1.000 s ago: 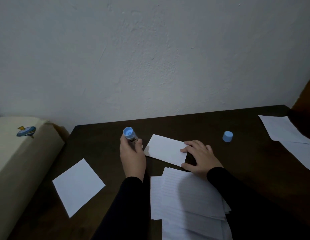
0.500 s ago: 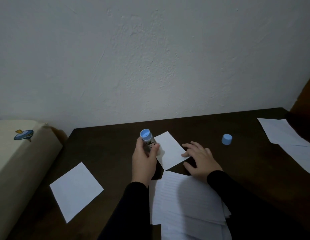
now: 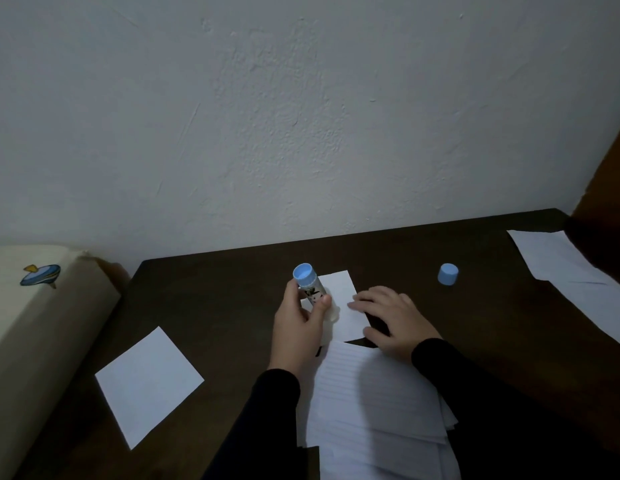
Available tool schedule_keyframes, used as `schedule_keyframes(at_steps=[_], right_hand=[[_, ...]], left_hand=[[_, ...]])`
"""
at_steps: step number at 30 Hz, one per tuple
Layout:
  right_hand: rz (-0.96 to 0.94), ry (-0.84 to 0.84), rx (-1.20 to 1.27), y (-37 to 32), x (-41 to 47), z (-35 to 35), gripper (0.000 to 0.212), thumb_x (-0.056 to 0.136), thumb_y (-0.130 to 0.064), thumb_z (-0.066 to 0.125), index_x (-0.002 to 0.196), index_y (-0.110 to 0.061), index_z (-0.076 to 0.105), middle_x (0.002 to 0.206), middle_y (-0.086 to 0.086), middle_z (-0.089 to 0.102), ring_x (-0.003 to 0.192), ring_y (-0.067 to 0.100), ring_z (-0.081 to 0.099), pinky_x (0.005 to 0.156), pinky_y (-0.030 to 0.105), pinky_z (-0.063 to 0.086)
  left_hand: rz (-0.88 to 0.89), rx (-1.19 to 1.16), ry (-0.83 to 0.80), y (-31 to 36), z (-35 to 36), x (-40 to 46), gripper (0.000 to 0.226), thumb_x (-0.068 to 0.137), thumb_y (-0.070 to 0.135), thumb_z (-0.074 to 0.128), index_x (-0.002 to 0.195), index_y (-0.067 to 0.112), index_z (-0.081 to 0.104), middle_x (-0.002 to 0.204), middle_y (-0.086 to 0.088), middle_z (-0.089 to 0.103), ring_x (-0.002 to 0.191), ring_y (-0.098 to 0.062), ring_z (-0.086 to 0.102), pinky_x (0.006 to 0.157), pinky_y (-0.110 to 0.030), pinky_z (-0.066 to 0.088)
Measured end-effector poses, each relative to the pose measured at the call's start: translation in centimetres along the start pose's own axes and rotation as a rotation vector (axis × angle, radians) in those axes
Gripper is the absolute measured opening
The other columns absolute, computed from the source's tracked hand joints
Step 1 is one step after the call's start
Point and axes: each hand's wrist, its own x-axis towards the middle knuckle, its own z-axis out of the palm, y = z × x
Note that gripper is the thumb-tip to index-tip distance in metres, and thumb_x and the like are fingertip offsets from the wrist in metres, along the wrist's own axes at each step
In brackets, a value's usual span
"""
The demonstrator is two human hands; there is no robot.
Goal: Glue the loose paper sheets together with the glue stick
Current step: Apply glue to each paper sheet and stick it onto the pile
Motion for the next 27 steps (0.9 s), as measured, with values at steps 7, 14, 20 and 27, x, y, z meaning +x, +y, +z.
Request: schedule_keyframes(at_steps=[7, 14, 20, 27], right_hand=[[0.04, -0.015, -0.074, 0.3, 0.3, 0.2, 0.051, 0.084, -0.049, 0.049, 0.134, -0.038, 0.05, 0.139, -0.014, 0.039, 0.132, 0.008, 0.025, 0.106, 0.032, 0.02], [0.027, -0.041, -0.029, 0.3, 0.5, 0.0, 0.055, 0.076, -0.049, 0.051, 0.13, -0.034, 0.054, 0.133, -0.011, 0.039, 0.13, 0.007, 0.027, 0.103, 0.033, 0.023], [0.025, -0.02, -0.019, 0.4, 0.4, 0.1, 0.038, 0.083, -0.042, 0.058, 0.12, -0.031, 0.057, 0.132, -0.012, 0.04, 0.117, 0.0, 0.031, 0.1, 0.032, 0.024], [0.04, -0.055, -0.049, 0.4, 0.6, -0.1, 0.051, 0.081, -0.046, 0.054, 0.13, -0.034, 0.052, 0.134, -0.011, 0.037, 0.125, 0.006, 0.033, 0.098, 0.031, 0.02]], left_hand=[[0.03, -0.024, -0.07, 0.3, 0.8, -0.5, 0.023, 0.094, 0.022, 0.06, 0.114, 0.029, 0.051, 0.101, 0.015, 0.06, 0.08, 0.017, 0.054, 0.062, -0.001, 0.042], [0.098, 0.059, -0.155, 0.7, 1.4, -1.1, 0.025, 0.093, 0.023, 0.061, 0.104, 0.044, 0.053, 0.093, 0.018, 0.064, 0.07, 0.005, 0.056, 0.059, -0.008, 0.041], [0.118, 0.188, -0.24, 0.3, 1.6, -0.8, 0.02, 0.092, 0.025, 0.062, 0.091, 0.042, 0.052, 0.087, 0.013, 0.061, 0.063, -0.001, 0.054, 0.058, -0.017, 0.044], [0.108, 0.257, -0.205, 0.2, 0.2, 0.1, 0.029, 0.094, 0.024, 0.058, 0.099, 0.05, 0.047, 0.094, 0.022, 0.059, 0.077, -0.002, 0.058, 0.067, -0.023, 0.045]])
